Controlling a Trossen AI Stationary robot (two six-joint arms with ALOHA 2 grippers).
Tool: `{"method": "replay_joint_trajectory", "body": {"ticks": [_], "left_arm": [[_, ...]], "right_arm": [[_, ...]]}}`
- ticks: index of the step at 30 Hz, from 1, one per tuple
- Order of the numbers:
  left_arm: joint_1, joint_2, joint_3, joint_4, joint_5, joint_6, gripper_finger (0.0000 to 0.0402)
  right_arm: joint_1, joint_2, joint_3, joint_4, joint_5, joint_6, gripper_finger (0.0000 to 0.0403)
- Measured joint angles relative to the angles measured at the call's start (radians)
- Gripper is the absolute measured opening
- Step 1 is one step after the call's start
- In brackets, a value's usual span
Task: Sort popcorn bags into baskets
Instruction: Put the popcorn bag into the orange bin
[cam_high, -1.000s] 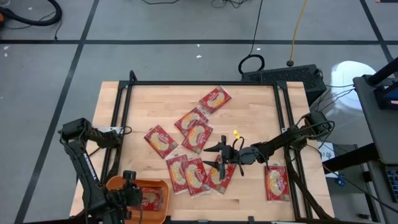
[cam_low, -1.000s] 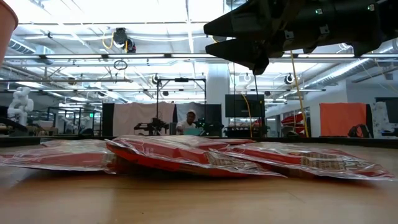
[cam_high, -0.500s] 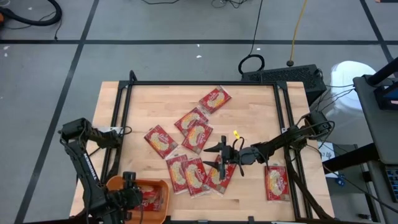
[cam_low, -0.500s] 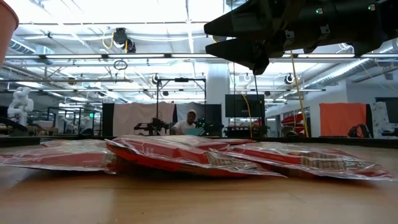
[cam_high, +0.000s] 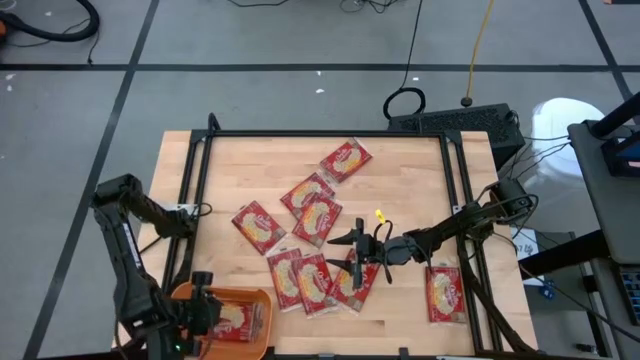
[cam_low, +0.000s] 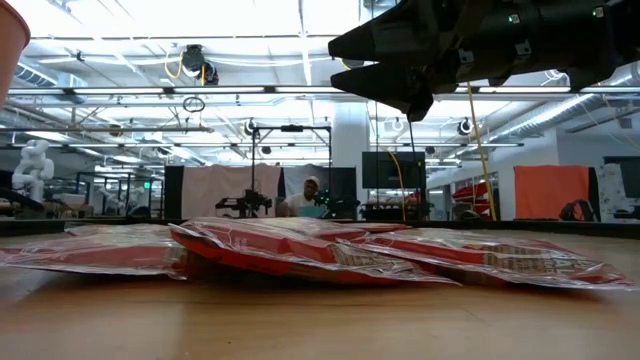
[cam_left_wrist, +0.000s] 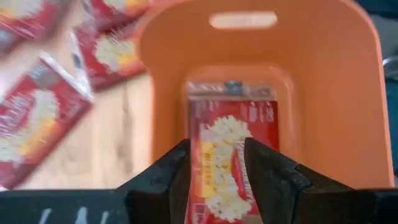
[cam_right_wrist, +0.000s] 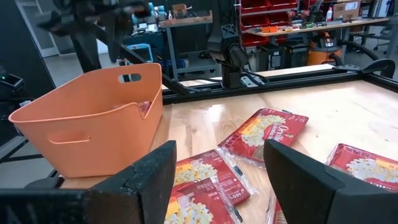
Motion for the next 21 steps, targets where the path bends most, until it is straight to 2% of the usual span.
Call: {"method": "replay_joint_trajectory", "body": {"ticks": [5, 13, 17, 21], "left_arm": [[0.002, -0.052, 0.000, -0.038, -0.151, 0.049, 0.0141], [0.082, -0.091, 0.000, -0.042, -0.453, 0.293, 0.0127], [0.163, -0.110, -0.011, -0.034, -0.493, 0.376, 0.0127], [0.250, -0.144, -0.081, 0.066, -0.493, 0.473, 0.0126]], "right_arm": [[0.000, 0.000, 0.000, -0.014, 0.000, 0.000, 0.0233], [-0.002, 0.000, 0.000, -0.030, 0.001, -0.001, 0.0233], [-0.002, 0.000, 0.000, -0.041, 0.015, -0.003, 0.0233], [-0.003, 0.000, 0.000, -0.080, 0.092, 0.003, 0.0233]]}}
